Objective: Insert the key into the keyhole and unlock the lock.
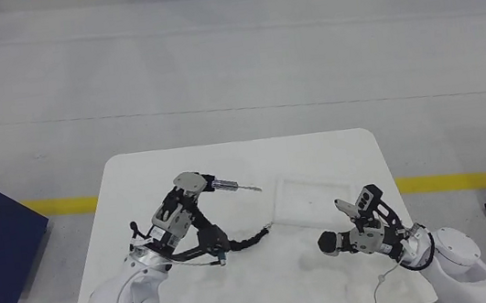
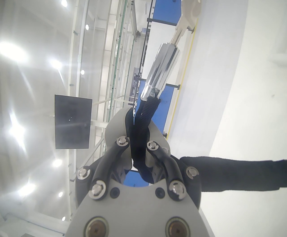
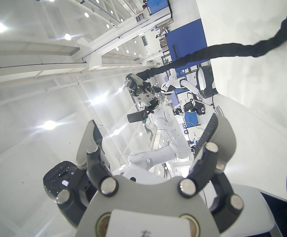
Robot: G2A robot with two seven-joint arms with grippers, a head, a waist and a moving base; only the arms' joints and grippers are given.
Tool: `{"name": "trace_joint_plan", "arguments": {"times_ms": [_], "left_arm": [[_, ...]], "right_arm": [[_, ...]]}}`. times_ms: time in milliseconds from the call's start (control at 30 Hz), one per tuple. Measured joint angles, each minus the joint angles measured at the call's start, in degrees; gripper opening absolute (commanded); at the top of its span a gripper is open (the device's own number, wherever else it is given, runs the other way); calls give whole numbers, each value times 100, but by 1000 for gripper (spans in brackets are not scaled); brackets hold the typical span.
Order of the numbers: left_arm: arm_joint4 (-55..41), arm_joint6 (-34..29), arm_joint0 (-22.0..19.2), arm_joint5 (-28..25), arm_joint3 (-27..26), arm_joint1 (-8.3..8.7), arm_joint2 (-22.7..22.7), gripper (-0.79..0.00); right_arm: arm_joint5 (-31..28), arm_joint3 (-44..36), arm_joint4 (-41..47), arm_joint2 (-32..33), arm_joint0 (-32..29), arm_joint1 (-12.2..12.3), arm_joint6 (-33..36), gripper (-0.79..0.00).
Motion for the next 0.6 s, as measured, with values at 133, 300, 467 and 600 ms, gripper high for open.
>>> {"name": "trace_joint_plan", "arguments": {"times_ms": [133,300,467,600], "left_arm": [[-30,-67,-444,-272,29,-18,-45,-785],[33,-212,-963,-443,102,-53,10,-785],[182,-320,-1184,-584,437,-80,158,-785],[340,-380,-1237,-581,991,-108,365,-785]], "right_arm": [[0,0,0,0,0,0,0,0],[0,0,0,0,0,0,0,0],[0,0,0,0,0,0,0,0],[0,0,0,0,0,0,0,0]]}}
